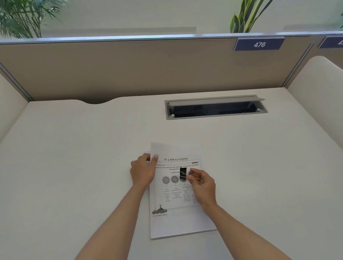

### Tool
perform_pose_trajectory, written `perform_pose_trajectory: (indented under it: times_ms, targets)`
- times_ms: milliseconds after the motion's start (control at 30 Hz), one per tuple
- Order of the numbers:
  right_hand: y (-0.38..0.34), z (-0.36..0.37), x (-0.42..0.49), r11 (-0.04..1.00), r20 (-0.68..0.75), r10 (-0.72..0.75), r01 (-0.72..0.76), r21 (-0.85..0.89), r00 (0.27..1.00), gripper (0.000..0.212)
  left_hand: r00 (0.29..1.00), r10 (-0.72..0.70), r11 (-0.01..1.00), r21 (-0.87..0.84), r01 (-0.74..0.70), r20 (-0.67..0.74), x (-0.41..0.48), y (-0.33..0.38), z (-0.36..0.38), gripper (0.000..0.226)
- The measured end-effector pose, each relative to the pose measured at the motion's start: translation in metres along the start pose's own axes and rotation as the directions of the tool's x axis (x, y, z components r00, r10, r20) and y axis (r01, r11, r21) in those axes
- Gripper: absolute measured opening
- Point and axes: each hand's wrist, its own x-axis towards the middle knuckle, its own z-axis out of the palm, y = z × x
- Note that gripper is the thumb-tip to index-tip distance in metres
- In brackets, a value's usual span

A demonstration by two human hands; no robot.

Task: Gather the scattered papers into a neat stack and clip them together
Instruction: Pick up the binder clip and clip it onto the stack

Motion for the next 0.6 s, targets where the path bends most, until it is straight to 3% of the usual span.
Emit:
perform_pose_trajectory:
  times_ms: [133,600]
  targets:
    - [0.000,0.001,0.000,1.000,-0.004,0.004,-0.004,-0.008,1.000,0.020,1.000,0.016,0.991,-0.131,-0.017,-0.004,0.019,0.020,-0.006,0.026]
    - [-0.008,0.000,0.009,0.997,-0.025,0.079,-0.078,0.006,0.997,0.013,0.993,-0.013,0.975,-0.221,-0.013,-0.117,0.033,0.026,-0.013,0.020]
